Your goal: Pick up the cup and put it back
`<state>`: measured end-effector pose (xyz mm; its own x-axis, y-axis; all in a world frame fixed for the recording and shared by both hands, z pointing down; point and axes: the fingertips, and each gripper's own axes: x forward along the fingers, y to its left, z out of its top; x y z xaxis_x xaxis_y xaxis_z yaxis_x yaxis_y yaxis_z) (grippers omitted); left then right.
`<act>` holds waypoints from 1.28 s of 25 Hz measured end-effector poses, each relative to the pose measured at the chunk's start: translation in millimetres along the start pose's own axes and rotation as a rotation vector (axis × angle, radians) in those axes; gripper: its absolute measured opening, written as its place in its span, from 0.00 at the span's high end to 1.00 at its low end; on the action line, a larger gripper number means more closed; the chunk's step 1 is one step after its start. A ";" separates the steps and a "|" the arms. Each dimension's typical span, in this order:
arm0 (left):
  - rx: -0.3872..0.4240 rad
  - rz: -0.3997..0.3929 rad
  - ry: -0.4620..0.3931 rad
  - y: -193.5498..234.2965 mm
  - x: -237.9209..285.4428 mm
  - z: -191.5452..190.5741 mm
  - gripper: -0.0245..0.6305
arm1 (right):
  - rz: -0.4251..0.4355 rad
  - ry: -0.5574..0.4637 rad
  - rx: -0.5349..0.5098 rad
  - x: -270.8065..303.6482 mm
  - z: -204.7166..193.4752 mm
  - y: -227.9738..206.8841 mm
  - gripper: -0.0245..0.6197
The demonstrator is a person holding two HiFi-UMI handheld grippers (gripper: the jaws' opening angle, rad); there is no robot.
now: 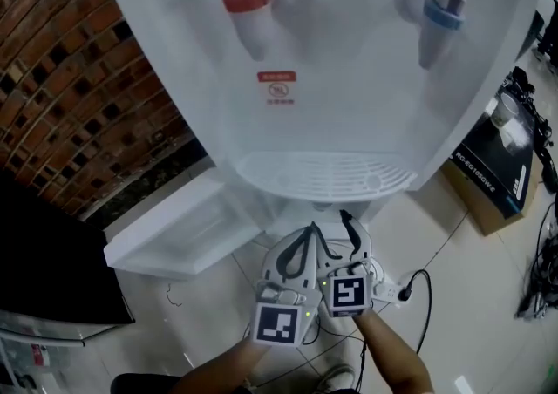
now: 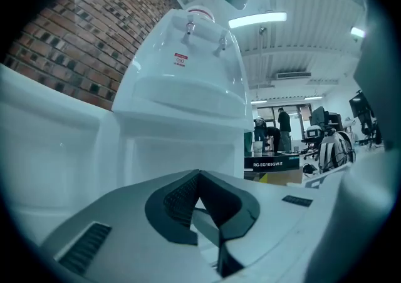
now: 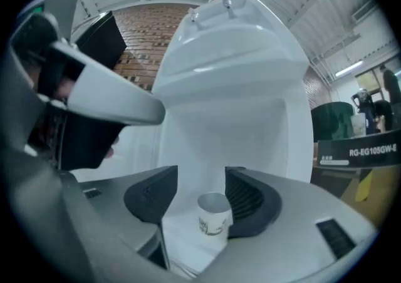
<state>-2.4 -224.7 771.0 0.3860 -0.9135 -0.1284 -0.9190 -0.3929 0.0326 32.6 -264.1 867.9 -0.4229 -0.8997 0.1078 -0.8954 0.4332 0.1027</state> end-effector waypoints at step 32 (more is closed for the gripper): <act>0.033 0.057 0.079 34.9 5.5 -27.6 0.96 | -0.012 0.072 0.082 62.8 -40.0 -4.6 0.44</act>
<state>-30.1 -246.3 798.7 0.3372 -0.9402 -0.0486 -0.9412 -0.3378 0.0052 15.8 -320.5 913.7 -0.4039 -0.8972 0.1786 -0.9098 0.4143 0.0238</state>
